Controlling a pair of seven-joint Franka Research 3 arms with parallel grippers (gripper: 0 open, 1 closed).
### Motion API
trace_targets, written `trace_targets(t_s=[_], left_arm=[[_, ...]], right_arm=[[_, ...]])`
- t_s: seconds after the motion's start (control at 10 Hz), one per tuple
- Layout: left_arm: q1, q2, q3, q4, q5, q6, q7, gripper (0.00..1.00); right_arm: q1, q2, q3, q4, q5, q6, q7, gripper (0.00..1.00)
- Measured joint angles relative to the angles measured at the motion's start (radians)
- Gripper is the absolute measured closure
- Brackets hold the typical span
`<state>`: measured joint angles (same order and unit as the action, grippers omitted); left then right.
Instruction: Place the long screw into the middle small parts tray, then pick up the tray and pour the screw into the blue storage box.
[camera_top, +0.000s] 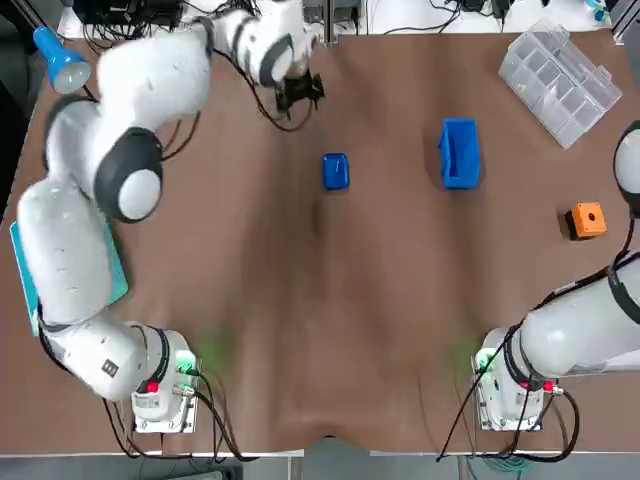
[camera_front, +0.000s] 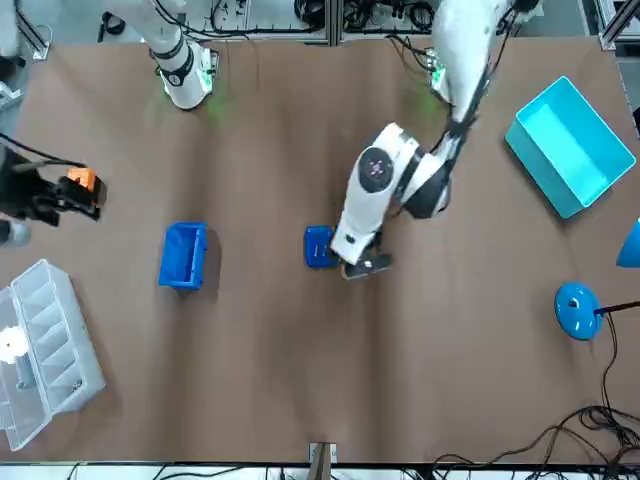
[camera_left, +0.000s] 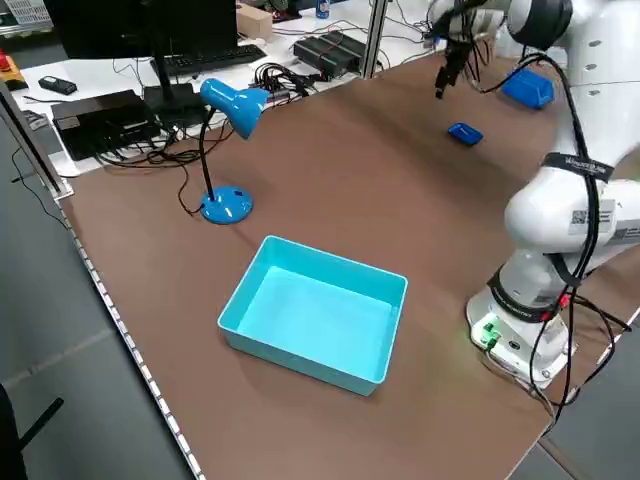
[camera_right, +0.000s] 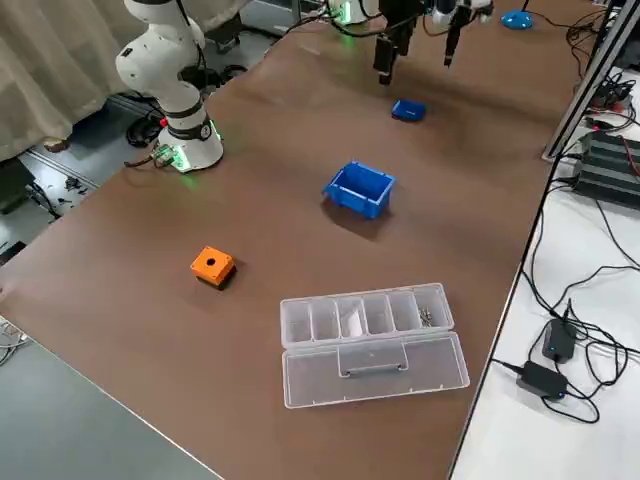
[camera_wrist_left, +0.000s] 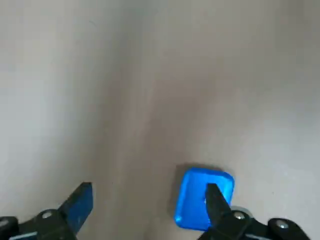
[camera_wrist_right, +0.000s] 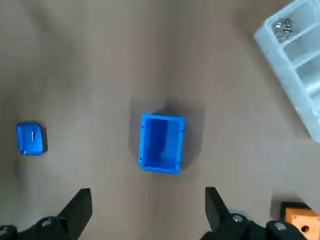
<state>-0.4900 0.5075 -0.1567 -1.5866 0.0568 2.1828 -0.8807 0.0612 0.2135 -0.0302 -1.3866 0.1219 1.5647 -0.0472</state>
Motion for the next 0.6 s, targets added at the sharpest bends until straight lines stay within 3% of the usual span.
trace_targets(t_s=[0.3,0.6], left_arm=[[0.124,-0.177,0.000,-0.108,0.001,-0.061,0.129,0.00],[0.249,-0.318,-0.003,-0.133,-0.016,-0.162,0.286,0.00]], right_arm=[[0.070,0.032,0.002,-0.058,0.017,0.095,0.002,0.02],[0.150,0.107,0.005,-0.095,0.092,0.248,0.031,0.05]])
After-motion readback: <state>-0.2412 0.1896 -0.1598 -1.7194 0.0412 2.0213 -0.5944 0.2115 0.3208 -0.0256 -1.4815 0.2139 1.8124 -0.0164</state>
